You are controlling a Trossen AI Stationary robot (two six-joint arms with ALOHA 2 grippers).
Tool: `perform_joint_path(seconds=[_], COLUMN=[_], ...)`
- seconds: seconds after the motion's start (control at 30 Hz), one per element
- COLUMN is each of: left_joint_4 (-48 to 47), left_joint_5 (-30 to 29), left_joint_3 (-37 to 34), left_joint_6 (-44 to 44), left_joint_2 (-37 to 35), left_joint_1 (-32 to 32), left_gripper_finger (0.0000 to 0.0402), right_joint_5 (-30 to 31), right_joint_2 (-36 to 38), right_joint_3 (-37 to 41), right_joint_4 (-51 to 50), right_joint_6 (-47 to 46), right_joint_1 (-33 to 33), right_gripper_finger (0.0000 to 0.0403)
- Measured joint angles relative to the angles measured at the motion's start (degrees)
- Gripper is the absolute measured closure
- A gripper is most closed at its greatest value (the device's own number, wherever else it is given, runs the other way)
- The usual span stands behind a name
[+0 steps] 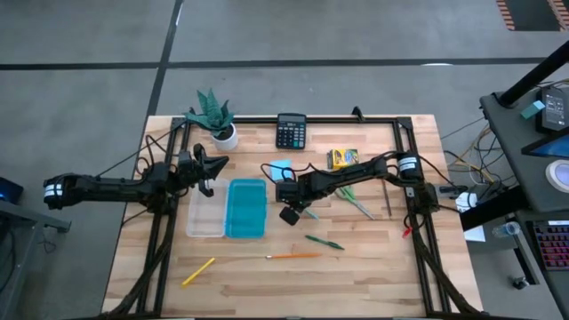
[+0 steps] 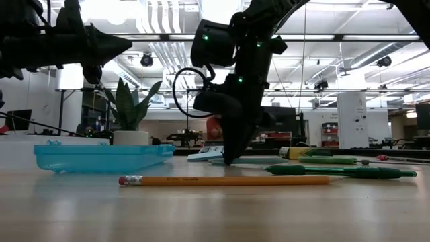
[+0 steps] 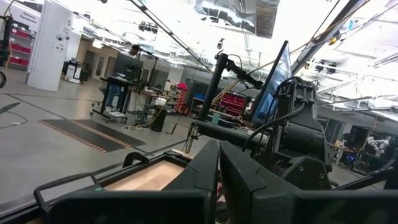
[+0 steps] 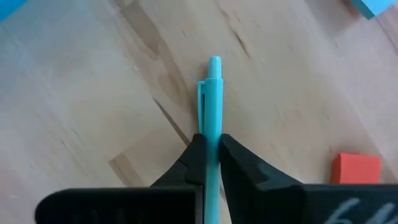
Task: Pack school essentials
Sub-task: Put the light blue pen into the blue supply box
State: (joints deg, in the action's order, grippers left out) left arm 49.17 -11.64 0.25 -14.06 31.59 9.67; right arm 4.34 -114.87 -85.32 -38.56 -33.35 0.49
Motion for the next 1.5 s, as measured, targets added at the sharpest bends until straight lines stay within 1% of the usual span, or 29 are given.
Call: perform_joint_path(seconds=[0.17, 0.3, 0.37, 0.43, 0.53, 0.6, 0.77, 0.83, 0.93, 1.03, 1.17, 1.23, 1.33, 1.5], left_joint_4=[0.3, 0.8, 1.3, 1.4, 1.4, 1.4, 1.5, 2.2, 4.6, 5.9, 6.4, 6.5, 6.6, 10.6], left_joint_5=[0.0, 0.0, 0.0, 0.0, 0.0, 0.3, 1.7, 1.7, 1.9, 1.9, 2.0, 2.0, 2.0, 2.1], left_joint_3=[0.0, 0.0, 0.0, 0.0, 0.0, 0.0, 0.0, 0.0, 0.0, 0.8, 4.7, 6.8, 10.2, 15.5], left_joint_6=[0.0, 0.0, 0.0, 0.0, -0.6, -1.2, -7.1, -9.8, -11.8, -12.0, -8.5, -6.4, -2.8, 1.1], left_joint_2=[0.0, 0.0, 0.0, 0.0, 0.3, 0.8, 2.8, 3.5, 5.4, 7.7, 12.2, 15.2, 20.0, 29.1], left_joint_1=[0.0, 0.0, 0.0, 0.0, 0.0, 0.0, 0.0, 0.0, -0.7, -2.1, -4.9, -6.6, -9.0, -12.1], left_gripper_finger=[0.0402, 0.0402, 0.0402, 0.0402, 0.0402, 0.0402, 0.0402, 0.0402, 0.0402, 0.0402, 0.0402, 0.0402, 0.0402, 0.0402], right_joint_5=[-0.3, 0.0, 0.3, 0.5, 0.8, 0.8, 0.8, 0.8, 0.7, 0.6, -0.2, -0.3, -0.5, -4.1], right_joint_2=[2.3, 7.1, 9.5, 12.0, 16.4, 19.1, 23.4, 24.9, 26.6, 28.3, 30.3, 30.8, 30.9, 30.8], right_joint_3=[0.0, 0.7, 1.9, 3.9, 8.7, 13.0, 25.5, 30.2, 35.6, 38.8, 39.9, 40.0, 39.7, 38.3], right_joint_4=[-0.4, 0.6, 2.2, 6.2, 17.6, 28.3, 56.8, 66.5, 76.7, 83.3, 86.2, 86.1, 88.6, 90.4], right_joint_6=[4.3, 8.2, 10.7, 13.2, 17.2, 19.7, 25.0, 27.8, 29.8, 30.9, 31.6, 32.3, 32.4, 28.4], right_joint_1=[0.0, 0.2, 0.5, 1.0, 1.6, 1.7, 1.8, 1.7, 1.7, 1.7, 1.2, 1.2, 1.2, 1.1], right_gripper_finger=[0.0384, 0.0384, 0.0384, 0.0384, 0.0385, 0.0385, 0.0385, 0.0385, 0.0385, 0.0385, 0.0385, 0.0385, 0.0385, 0.0385])
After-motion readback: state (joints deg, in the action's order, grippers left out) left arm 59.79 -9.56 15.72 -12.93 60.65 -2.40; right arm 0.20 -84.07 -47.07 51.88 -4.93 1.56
